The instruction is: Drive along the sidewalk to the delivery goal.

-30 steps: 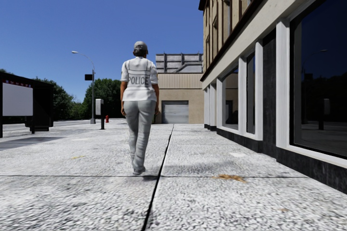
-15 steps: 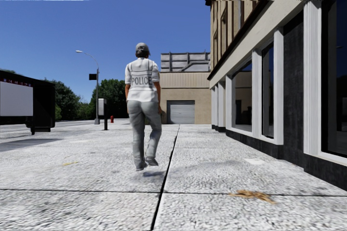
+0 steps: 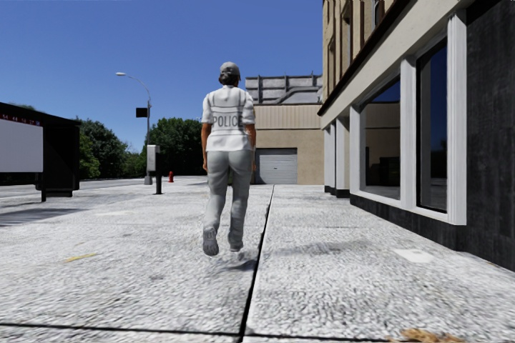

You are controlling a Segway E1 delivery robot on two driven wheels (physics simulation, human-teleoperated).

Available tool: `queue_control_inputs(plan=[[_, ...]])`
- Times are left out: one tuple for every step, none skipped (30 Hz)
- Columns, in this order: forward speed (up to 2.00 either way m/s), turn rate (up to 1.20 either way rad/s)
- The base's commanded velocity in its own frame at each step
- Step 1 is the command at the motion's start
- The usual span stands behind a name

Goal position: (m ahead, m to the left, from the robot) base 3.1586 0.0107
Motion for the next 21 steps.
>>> queue_control_inputs(plan=[[1.15,0.0],[1.15,0.0],[1.15,0.0],[1.15,0.0],[1.15,0.0],[1.15,0.0],[1.15,0.0],[1.15,0.0],[1.15,0.0],[1.15,0.0],[1.15,0.0],[1.15,0.0],[1.15,0.0],[1.15,0.0],[1.15,0.0],[1.15,0.0],[1.15,0.0],[1.15,0.0],[1.15,0.0],[1.15,0.0],[1.15,0.0]])
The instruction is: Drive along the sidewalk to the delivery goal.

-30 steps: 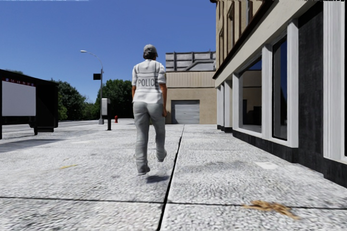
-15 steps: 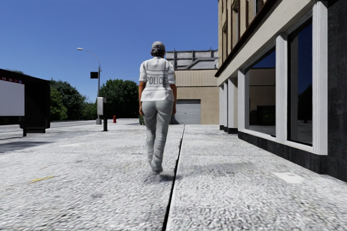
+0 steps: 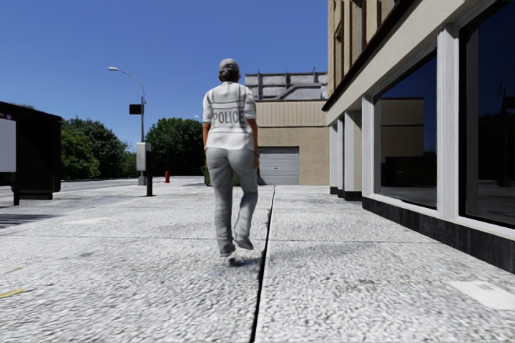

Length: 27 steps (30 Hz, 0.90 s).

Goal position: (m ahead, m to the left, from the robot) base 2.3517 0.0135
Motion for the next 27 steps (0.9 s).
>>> queue_control_inputs(plan=[[1.16,0.0],[1.17,0.0],[1.17,0.0],[1.17,0.0],[1.17,0.0],[1.17,0.0],[1.17,0.0],[1.17,0.0],[1.17,0.0],[1.17,0.0],[1.17,0.0],[1.2,0.0],[1.2,0.0],[1.24,0.0],[1.27,0.0],[1.28,0.0],[1.29,0.0],[1.29,0.0],[1.29,0.0],[1.29,0.0],[1.29,0.0],[1.29,0.0],[1.29,0.0],[1.29,0.0],[1.29,0.0],[1.29,0.0],[1.29,0.0]])
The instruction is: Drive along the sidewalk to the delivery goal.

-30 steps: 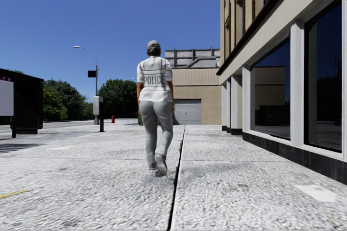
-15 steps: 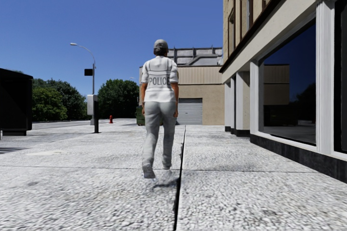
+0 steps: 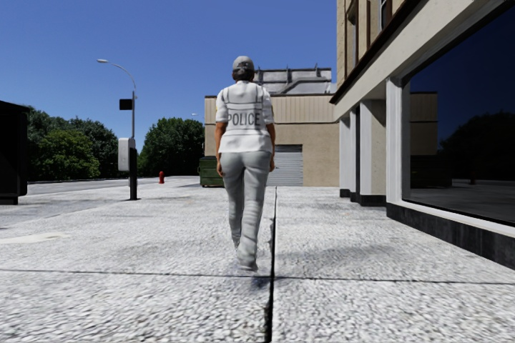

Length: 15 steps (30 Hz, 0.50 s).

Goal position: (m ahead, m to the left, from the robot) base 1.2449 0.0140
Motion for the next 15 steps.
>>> queue_control_inputs(plan=[[1.29,0.0],[1.29,0.0],[1.29,0.0],[1.29,0.0],[1.29,0.0],[1.29,0.0],[1.29,0.0],[1.29,0.0],[1.29,0.0],[1.29,0.0],[1.29,0.0],[1.29,0.0],[1.29,0.0],[1.29,0.0],[1.29,0.0]])
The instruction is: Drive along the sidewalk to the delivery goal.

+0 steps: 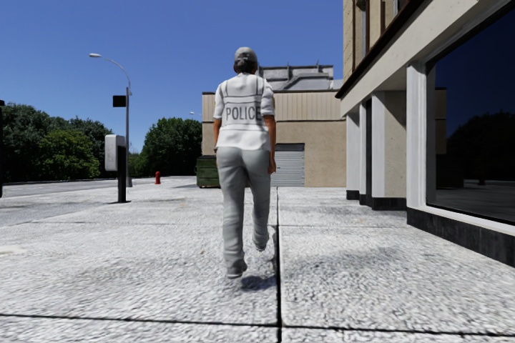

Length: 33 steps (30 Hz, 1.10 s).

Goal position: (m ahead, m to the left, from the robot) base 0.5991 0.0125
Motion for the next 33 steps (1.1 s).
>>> queue_control_inputs(plan=[[1.29,0.0],[1.29,0.0],[1.29,0.0],[1.29,0.0],[1.29,0.0],[1.29,0.0],[1.28,0.0],[1.28,0.0],[1.15,0.0],[0.92,0.0],[0.11,0.0],[0.11,0.0],[0.0,0.0],[0.0,0.0],[0.0,0.0],[0.0,0.0],[0.0,0.0],[0.0,0.0],[0.0,0.0],[0.0,0.0],[0.0,0.0],[0.0,0.0],[0.0,0.0],[0.0,0.0],[0.0,0.0],[0.0,0.0],[0.0,0.0],[0.0,0.0],[0.0,0.0],[0.0,0.0],[0.0,0.0],[0.0,0.0],[0.0,0.0]])
